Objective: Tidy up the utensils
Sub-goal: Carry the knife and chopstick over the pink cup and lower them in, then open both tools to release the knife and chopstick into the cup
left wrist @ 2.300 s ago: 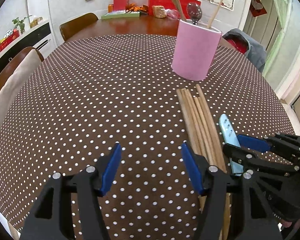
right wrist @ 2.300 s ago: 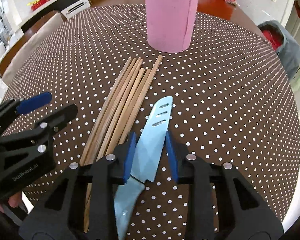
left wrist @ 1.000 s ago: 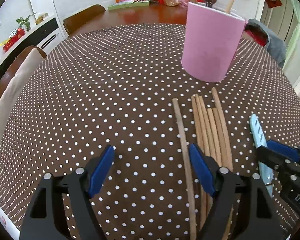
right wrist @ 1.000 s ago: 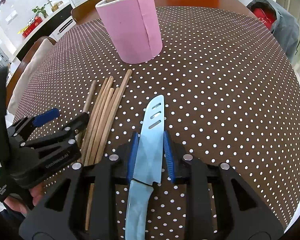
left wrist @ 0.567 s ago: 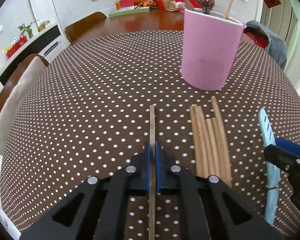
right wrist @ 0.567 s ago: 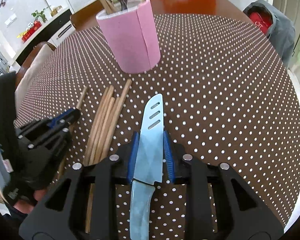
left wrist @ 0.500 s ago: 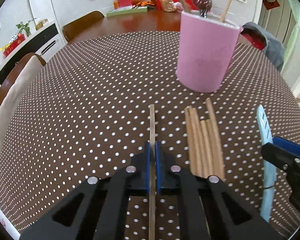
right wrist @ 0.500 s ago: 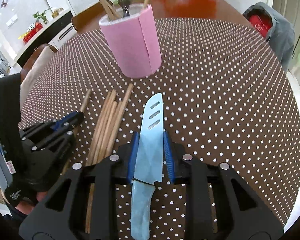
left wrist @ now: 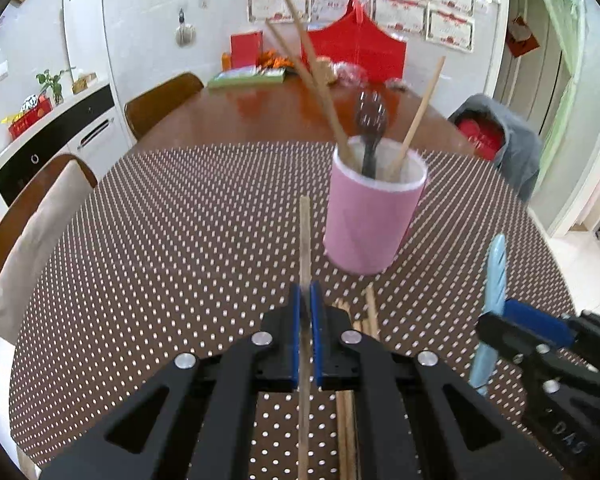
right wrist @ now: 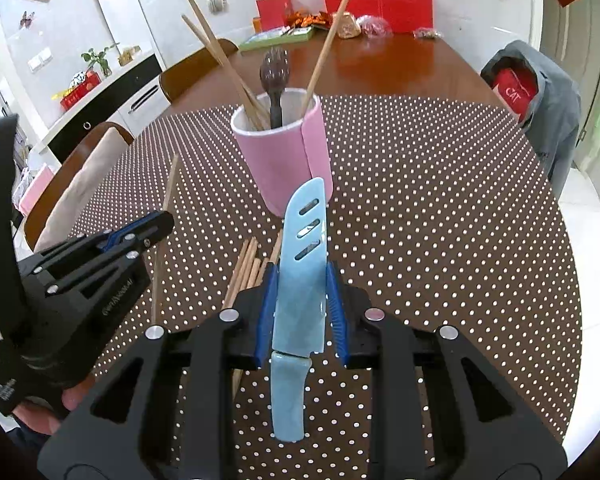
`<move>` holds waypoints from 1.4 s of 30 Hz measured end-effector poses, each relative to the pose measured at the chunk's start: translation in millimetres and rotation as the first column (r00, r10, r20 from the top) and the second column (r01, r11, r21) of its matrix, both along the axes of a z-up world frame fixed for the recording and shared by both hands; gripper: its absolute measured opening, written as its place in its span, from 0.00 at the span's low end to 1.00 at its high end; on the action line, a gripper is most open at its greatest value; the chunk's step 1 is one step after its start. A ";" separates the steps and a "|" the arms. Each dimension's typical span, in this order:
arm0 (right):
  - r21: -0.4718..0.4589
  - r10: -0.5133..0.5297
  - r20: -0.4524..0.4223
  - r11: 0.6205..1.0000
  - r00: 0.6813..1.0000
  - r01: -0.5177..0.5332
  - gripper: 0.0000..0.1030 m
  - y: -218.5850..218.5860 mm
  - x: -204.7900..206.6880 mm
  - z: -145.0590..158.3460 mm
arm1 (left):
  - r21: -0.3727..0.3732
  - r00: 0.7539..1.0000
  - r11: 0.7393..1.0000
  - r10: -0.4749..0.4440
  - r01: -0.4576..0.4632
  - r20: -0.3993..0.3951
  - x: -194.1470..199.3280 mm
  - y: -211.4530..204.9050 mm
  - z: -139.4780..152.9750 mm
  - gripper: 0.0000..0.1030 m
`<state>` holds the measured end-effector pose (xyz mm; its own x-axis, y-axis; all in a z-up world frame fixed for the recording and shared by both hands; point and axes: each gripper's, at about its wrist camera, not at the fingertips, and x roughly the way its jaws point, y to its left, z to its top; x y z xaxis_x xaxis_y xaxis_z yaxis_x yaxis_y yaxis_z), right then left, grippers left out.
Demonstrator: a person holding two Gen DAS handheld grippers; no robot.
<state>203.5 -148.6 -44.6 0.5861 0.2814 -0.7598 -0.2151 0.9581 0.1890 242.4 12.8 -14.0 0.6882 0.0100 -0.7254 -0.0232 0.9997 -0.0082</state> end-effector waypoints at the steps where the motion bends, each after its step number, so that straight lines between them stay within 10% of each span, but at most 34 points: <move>1: 0.001 -0.001 0.005 1.000 1.000 0.001 0.24 -0.2 0.0 2.5 | -0.003 1.000 1.000 0.000 0.000 0.013 -2.1 -4.0 4.7 0.05; 42: 0.035 -0.040 0.303 0.999 0.952 0.031 0.24 -13.4 71.2 156.5 | -0.173 0.919 0.984 0.029 0.043 0.393 54.3 1.5 180.8 0.05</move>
